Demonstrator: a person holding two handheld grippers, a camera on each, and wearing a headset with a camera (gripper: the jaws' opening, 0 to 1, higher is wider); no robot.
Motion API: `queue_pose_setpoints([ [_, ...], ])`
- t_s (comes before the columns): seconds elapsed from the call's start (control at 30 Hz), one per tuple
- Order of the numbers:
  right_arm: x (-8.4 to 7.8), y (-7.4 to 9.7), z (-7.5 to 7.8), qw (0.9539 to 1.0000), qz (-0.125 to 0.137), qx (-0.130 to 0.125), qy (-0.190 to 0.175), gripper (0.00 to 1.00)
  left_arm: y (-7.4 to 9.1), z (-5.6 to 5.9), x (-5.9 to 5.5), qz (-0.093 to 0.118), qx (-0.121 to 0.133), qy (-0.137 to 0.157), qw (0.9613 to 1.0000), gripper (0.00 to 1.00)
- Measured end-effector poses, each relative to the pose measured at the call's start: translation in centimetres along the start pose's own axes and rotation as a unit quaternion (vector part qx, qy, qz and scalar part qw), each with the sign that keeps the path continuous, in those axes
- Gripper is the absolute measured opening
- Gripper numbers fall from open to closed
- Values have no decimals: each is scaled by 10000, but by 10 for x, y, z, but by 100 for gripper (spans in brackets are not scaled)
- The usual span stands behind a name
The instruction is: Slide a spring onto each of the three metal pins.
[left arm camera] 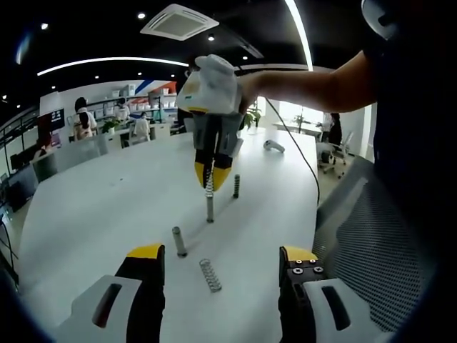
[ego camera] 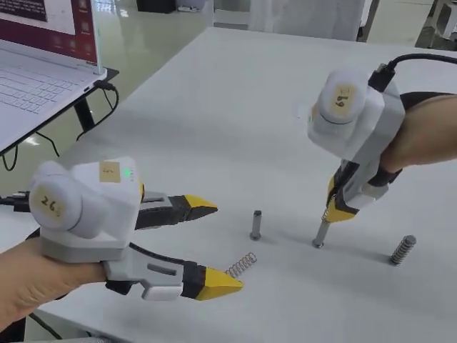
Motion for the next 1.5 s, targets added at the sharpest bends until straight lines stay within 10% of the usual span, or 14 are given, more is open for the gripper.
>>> queue_pose_setpoints([
  [1.5,-9,-55,-8,9999,-134,85,-13,9,0,0,-1,-23,-20,3,10000,59],
])
Point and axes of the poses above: the centre of the closed fingertips' face, and the gripper's own axes: y roughly backward along the fingers, z roughly to its right, x roughly out of its top, the point moved 1 cm from there along y, roughly backward along the fingers, and after that the axes turned 10 degrees about -x, right-handed, at the moved point
